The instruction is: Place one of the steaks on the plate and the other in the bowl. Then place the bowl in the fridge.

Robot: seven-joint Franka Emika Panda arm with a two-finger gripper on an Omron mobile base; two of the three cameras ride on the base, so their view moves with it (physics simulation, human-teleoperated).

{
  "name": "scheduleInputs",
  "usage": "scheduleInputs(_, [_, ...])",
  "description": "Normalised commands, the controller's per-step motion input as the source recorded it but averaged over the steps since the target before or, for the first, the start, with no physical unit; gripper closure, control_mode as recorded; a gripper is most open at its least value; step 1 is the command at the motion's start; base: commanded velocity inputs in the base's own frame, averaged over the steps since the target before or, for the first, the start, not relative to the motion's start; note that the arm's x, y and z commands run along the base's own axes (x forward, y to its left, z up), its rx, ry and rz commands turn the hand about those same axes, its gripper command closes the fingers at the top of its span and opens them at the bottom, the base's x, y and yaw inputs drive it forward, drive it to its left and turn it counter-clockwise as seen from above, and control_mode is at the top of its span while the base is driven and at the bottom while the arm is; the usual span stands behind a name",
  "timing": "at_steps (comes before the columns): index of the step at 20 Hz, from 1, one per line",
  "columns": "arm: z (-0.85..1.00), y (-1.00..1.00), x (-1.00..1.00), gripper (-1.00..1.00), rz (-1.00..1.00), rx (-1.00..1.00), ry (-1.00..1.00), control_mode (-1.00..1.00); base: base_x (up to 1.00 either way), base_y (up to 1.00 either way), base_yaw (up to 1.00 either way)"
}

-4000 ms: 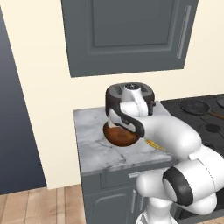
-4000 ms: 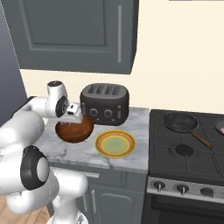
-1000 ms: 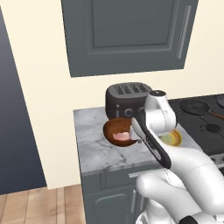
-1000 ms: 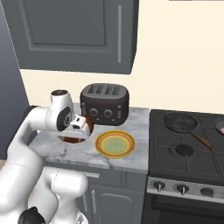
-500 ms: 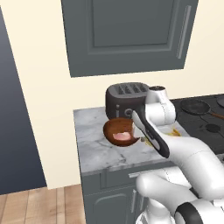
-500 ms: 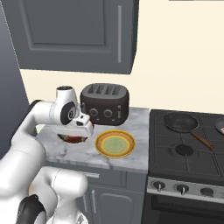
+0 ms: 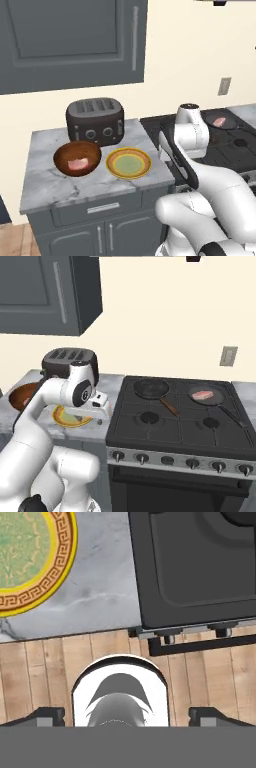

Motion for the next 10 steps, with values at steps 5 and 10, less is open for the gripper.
scheduleInputs(5, [0.0,0.0,0.0,-1.0,0.0,0.0,0.0,1.0,0.07,-1.0,0.0])
scheduleInputs(10, [0.0,0.0,0.0,-1.0,0.0,0.0,0.0,1.0,0.37,-0.72,0.06])
